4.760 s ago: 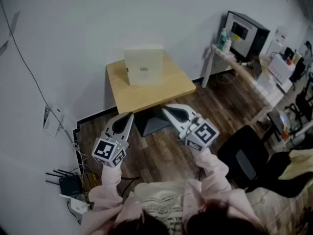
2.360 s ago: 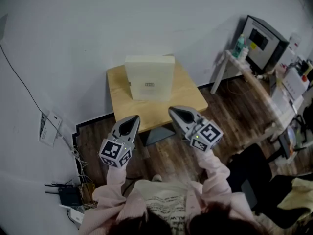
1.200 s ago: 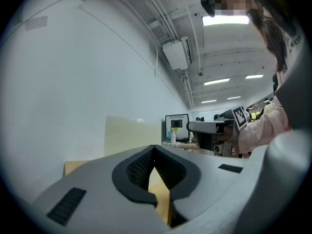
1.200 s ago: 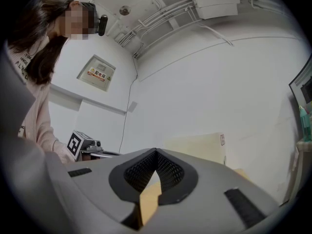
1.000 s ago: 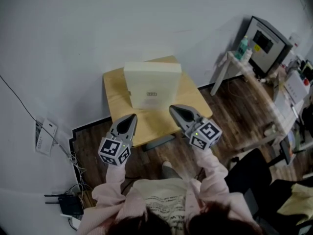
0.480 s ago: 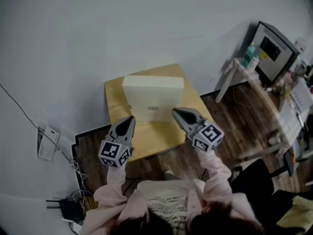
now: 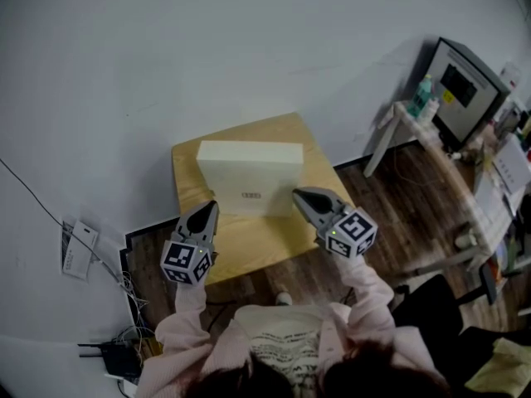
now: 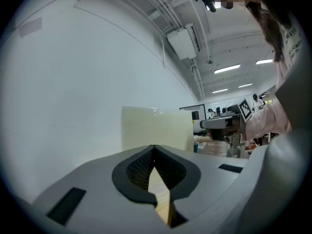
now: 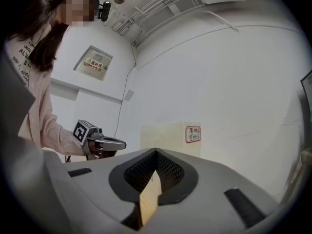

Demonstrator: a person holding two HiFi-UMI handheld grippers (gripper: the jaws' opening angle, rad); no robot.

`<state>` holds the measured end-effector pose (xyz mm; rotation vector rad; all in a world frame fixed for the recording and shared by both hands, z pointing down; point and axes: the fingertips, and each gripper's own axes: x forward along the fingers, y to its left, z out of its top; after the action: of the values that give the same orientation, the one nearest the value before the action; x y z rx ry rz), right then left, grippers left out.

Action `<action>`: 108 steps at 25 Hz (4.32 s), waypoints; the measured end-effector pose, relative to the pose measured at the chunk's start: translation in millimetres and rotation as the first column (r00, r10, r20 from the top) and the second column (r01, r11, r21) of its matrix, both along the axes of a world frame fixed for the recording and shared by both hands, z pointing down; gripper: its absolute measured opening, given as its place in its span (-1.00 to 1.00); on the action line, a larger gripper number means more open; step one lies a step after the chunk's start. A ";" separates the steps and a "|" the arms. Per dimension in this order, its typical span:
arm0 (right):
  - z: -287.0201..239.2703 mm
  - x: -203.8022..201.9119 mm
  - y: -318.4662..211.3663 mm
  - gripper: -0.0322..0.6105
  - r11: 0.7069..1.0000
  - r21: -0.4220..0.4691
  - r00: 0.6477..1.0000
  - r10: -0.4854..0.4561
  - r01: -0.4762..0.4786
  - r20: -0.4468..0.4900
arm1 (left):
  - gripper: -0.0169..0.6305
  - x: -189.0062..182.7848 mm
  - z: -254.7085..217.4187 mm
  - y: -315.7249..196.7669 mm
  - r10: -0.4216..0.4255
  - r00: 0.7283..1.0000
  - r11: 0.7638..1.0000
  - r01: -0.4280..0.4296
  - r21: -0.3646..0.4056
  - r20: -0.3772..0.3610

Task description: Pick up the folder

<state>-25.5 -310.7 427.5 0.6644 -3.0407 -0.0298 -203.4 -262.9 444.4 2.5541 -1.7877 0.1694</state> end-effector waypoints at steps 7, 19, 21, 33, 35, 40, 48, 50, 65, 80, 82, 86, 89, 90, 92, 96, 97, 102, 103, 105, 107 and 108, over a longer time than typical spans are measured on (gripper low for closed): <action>13.0 13.9 -18.3 -0.89 0.999 -0.004 0.996 0.044 -0.044 -0.073 | -0.95 -11.0 8.1 -12.1 -0.035 0.999 0.999 0.035 -0.008 0.004; 32.4 18.6 -40.8 -0.48 0.994 -0.037 0.988 0.096 -0.101 -0.118 | -0.83 -36.0 19.8 -33.2 -0.005 1.000 0.999 0.006 -0.038 0.031; 36.1 17.5 -42.5 -0.44 0.993 -0.051 0.988 0.098 -0.105 -0.122 | -0.74 -39.1 23.7 -37.0 0.012 0.999 0.999 -0.010 -0.052 0.036; 56.1 3.7 -56.5 -0.09 0.991 -0.095 0.983 0.081 -0.098 -0.166 | -0.04 -35.0 40.8 -64.4 0.166 0.986 0.982 -0.164 -0.097 0.016; 59.0 0.8 -59.5 -0.04 0.991 -0.101 0.983 0.070 -0.088 -0.172 | 0.03 -32.6 43.7 -69.0 0.195 0.981 0.976 -0.192 -0.107 0.020; 66.5 -5.2 -63.3 0.04 0.991 -0.110 0.981 0.050 -0.072 -0.190 | 0.19 -28.2 52.1 -76.3 0.242 0.970 0.962 -0.238 -0.135 0.015; 76.8 -12.9 -69.3 0.19 0.989 -0.142 0.978 0.018 -0.048 -0.206 | 0.34 -19.8 64.8 -89.9 0.291 0.957 0.942 -0.287 -0.176 -0.001; 78.4 -15.9 -70.3 0.19 0.988 -0.148 0.977 0.005 -0.038 -0.215 | 0.34 -18.0 66.2 -92.9 0.298 0.954 0.939 -0.294 -0.177 -0.003; 88.9 -24.2 -72.6 0.18 0.984 -0.178 0.976 -0.036 -0.003 -0.213 | 0.34 -8.6 74.4 -96.6 0.320 0.947 0.931 -0.321 -0.175 -0.037; 79.7 -23.8 -72.3 0.12 0.992 -0.128 0.976 -0.012 -0.016 -0.216 | 0.33 -8.0 68.2 -96.6 0.295 0.955 0.939 -0.295 -0.179 -0.024; 75.7 -23.6 -71.7 0.12 0.993 -0.121 0.977 -0.007 -0.019 -0.211 | 0.33 -8.0 64.5 -95.8 0.292 0.956 0.941 -0.292 -0.169 -0.028; 64.8 -23.2 -68.7 0.12 0.994 -0.110 0.980 -0.004 -0.018 -0.197 | 0.33 -7.4 53.8 -93.8 0.289 0.957 0.946 -0.290 -0.145 -0.026; 55.6 -22.1 -66.9 0.12 0.995 -0.099 0.984 0.007 -0.025 -0.176 | 0.33 -6.8 43.1 -91.8 0.285 0.958 0.951 -0.286 -0.120 -0.024; 52.1 -21.7 -65.6 0.12 0.995 -0.094 0.986 0.009 -0.025 -0.169 | 0.33 -6.2 39.5 -90.6 0.283 0.959 0.952 -0.284 -0.112 -0.026; 45.1 -21.3 -62.8 0.12 0.996 -0.086 0.987 0.009 -0.023 -0.159 | 0.33 -5.6 33.0 -87.6 0.278 0.960 0.955 -0.279 -0.097 -0.029; 31.2 -17.0 -58.7 0.12 0.998 -0.066 0.990 0.011 -0.020 -0.142 | 0.33 -1.7 18.0 -82.5 0.270 0.963 0.960 -0.270 -0.074 -0.019; 27.2 -15.6 -58.0 0.12 0.998 -0.061 0.991 0.009 -0.018 -0.137 | 0.33 -0.1 13.6 -81.5 0.267 0.963 0.961 -0.268 -0.066 -0.015; 12.3 -10.5 -52.2 0.12 0.999 -0.049 0.994 0.002 -0.008 -0.108 | 0.33 5.0 -4.0 -73.9 0.253 0.967 0.966 -0.253 -0.042 -0.006; 9.7 -9.2 -51.4 0.12 0.999 -0.046 0.994 0.001 -0.006 -0.106 | 0.33 6.3 -7.1 -72.3 0.249 0.968 0.968 -0.249 -0.039 -0.005; 3.9 -6.4 -49.0 0.12 0.999 -0.044 0.995 -0.004 0.000 -0.103 | 0.33 9.1 -13.1 -68.3 0.240 0.971 0.970 -0.240 -0.033 -0.005; -3.1 -3.4 -45.4 0.12 0.999 -0.043 0.995 -0.011 0.007 -0.099 | 0.33 12.1 -19.5 -63.8 0.230 0.973 0.973 -0.231 -0.026 -0.009; -6.9 -1.8 -43.5 0.12 0.999 -0.041 0.995 -0.014 0.011 -0.097 | 0.33 13.8 -23.0 -61.3 0.225 0.974 0.974 -0.225 -0.021 -0.010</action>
<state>-27.3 -354.2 420.5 0.6221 -2.9441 -0.0013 -189.6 -324.2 421.4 2.7319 -1.4799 0.1807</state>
